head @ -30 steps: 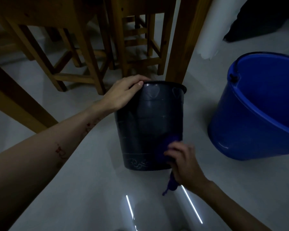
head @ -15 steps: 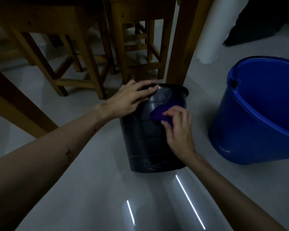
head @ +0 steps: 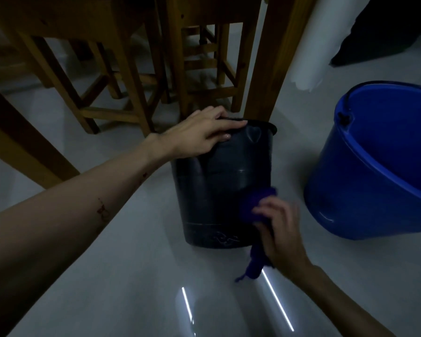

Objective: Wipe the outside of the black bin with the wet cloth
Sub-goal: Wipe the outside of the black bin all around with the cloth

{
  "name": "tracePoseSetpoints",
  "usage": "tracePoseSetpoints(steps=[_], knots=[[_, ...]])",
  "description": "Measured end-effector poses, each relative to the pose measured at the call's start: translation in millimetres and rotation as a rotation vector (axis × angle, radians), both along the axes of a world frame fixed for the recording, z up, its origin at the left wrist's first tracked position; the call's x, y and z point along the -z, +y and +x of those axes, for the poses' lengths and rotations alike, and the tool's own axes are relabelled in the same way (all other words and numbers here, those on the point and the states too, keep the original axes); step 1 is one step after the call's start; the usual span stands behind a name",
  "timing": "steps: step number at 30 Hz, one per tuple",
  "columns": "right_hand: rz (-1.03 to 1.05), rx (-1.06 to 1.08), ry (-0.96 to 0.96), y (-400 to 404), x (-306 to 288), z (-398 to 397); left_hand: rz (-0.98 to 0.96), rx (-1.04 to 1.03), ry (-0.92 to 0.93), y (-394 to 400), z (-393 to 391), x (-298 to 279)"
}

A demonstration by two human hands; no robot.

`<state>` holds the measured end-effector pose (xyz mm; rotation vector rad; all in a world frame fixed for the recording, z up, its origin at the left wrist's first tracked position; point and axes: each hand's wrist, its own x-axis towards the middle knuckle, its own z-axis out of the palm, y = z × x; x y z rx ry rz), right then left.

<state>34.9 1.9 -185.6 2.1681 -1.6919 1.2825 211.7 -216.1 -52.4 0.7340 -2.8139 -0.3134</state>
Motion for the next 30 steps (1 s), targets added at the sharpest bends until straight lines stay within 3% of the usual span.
tracePoseSetpoints(steps=[4,8,11,16,20,23,27,30], knots=[[0.000,0.259,-0.281,-47.6,-26.0,-10.8,-0.058,0.051,-0.091,5.8,-22.2,-15.8],[0.080,0.264,-0.315,-74.5,-20.5,3.2,-0.003,-0.100,0.165,7.0,-14.4,-13.3],[0.062,0.161,-0.220,-75.5,-15.5,26.3,-0.077,-0.216,0.139,-5.3,2.5,2.0],[-0.037,0.042,0.028,-55.4,-0.3,55.1,0.015,-0.210,0.241,-0.5,-3.3,2.2],[-0.059,-0.170,0.262,-15.3,29.0,44.0,0.024,-0.196,0.259,6.9,-14.3,-2.0],[-0.038,-0.254,0.306,-0.8,31.3,28.3,-0.053,-0.186,0.256,6.7,-8.5,-6.0],[-0.029,-0.015,0.089,-19.4,8.6,9.6,-0.064,-0.234,0.126,1.6,5.9,3.9],[0.017,0.185,-0.138,-49.6,-13.7,5.0,0.048,-0.156,0.177,6.1,-3.7,3.4]])
